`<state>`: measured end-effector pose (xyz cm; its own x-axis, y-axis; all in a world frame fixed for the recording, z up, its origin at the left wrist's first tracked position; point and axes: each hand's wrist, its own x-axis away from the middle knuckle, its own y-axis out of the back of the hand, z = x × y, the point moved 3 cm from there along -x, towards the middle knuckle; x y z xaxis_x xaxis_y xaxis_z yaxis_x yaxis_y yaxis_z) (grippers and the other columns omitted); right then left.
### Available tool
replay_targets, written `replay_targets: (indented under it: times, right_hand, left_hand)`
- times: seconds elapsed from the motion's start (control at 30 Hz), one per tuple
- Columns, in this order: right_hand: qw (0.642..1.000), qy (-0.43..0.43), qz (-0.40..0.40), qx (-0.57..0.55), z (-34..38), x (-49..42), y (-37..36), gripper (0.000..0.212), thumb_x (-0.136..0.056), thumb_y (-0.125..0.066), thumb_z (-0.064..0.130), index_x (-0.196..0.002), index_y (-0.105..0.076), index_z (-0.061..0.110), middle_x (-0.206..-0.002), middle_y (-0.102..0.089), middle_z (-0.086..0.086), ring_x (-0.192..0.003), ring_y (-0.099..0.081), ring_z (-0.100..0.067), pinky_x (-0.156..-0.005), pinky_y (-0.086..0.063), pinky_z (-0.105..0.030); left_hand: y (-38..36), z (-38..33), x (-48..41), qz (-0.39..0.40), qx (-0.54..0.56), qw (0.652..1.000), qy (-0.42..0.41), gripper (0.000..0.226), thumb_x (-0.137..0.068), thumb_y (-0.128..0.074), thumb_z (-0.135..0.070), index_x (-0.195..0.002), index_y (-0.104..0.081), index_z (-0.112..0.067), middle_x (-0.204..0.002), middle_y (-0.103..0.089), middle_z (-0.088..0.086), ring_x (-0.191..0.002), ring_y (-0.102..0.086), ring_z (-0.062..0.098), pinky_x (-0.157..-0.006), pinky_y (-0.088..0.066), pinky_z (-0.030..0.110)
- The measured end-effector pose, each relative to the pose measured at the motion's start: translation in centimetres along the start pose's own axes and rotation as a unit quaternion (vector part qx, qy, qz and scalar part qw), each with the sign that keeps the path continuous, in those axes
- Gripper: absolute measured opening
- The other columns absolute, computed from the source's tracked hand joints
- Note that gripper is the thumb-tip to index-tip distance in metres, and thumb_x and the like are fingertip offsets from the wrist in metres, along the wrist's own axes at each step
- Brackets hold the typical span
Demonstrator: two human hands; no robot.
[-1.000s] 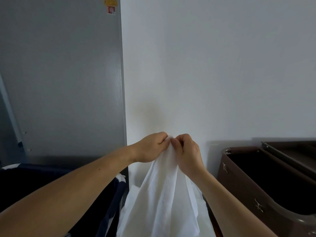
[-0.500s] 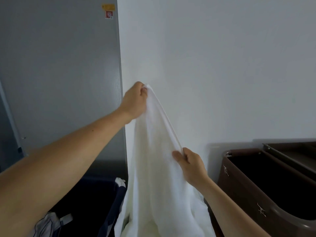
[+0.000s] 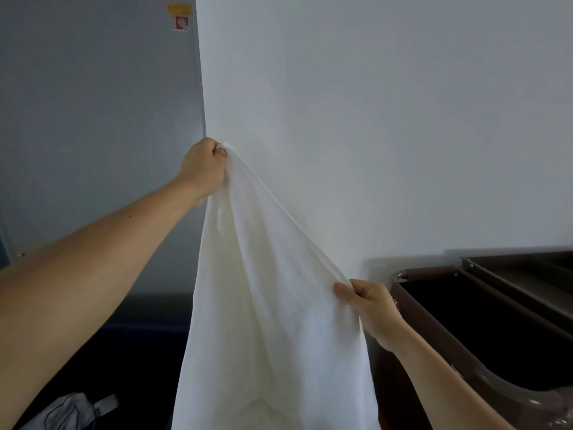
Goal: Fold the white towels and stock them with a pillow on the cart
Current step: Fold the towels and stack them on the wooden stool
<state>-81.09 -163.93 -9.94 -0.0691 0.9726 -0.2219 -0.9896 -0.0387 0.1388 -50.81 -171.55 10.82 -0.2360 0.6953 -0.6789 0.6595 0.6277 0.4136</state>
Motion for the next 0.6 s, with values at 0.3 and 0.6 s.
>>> replay_targets:
  times: [0.3,0.6]
  right_hand:
    - [0.998,-0.059,-0.017,0.004,-3.0,0.7,1.5,0.087,-0.052,-0.076,0.079,-0.083,-0.072,-0.002,-0.082,-0.068,-0.02,-0.073,-0.063,-0.031,-0.076,-0.05,-0.043]
    - [0.991,-0.079,-0.061,0.088,-2.4,0.5,2.2,0.017,-0.091,-0.071,0.023,-0.078,-0.08,0.014,-0.087,-0.074,-0.019,-0.078,-0.071,-0.035,-0.077,-0.057,-0.045]
  left_hand:
    - [0.2,2.8,-1.5,-0.034,-0.003,0.999,0.041,0.031,-0.102,-0.036,-0.018,-0.071,-0.04,-0.012,-0.073,-0.043,-0.001,-0.08,-0.044,0.022,-0.06,-0.028,0.031]
    - [-1.5,5.8,2.7,0.014,-0.055,0.994,0.097,0.023,-0.1,-0.035,-0.007,-0.097,-0.053,0.008,-0.102,-0.057,0.026,-0.098,-0.054,0.04,-0.074,-0.034,0.036]
